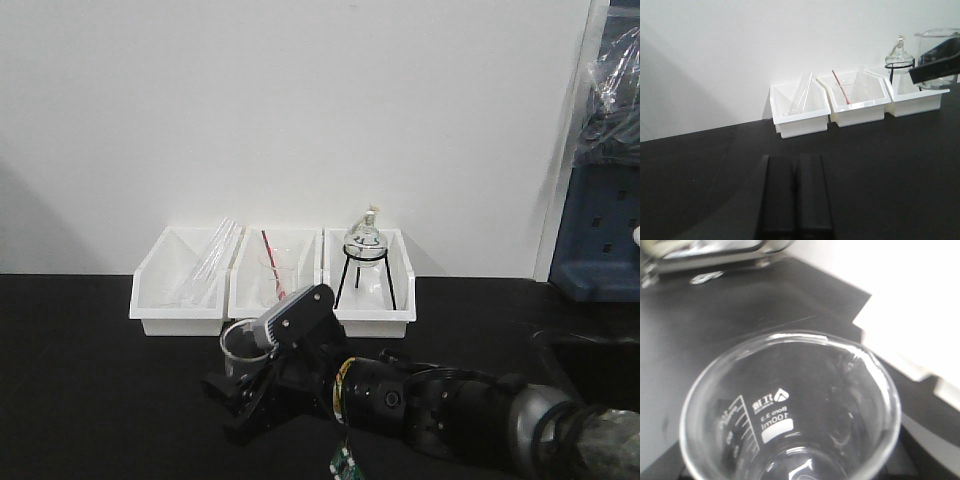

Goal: Pick beaker and place in left cabinet
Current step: 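Close the right gripper around the beaker's side, then lift the beaker off the counter with the right gripper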

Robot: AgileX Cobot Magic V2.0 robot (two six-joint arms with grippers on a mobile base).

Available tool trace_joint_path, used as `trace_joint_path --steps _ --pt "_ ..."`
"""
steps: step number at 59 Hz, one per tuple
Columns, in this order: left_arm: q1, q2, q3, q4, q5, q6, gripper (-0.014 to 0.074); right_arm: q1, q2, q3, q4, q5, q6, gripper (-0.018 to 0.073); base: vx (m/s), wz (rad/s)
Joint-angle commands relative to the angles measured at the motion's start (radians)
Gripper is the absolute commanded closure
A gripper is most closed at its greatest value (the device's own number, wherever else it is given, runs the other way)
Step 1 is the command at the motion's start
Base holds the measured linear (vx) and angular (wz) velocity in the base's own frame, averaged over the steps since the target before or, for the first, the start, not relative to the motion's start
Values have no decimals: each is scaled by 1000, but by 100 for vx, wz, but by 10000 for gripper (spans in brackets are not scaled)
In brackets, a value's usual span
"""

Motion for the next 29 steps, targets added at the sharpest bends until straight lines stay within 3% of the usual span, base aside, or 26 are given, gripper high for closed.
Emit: trace_joint_path --steps 1,9,29 --pt "-1 -19 16 -3 -75 -3 595 1 -102 -26 -9 18 60 568 0 0" --pt "-1 -19 16 -3 -75 -3 595 1 -163 -26 -56 97 68 568 0 0" --pt "-1 -19 16 -3 -75 -3 595 1 -279 -23 -57 252 110 564 0 0"
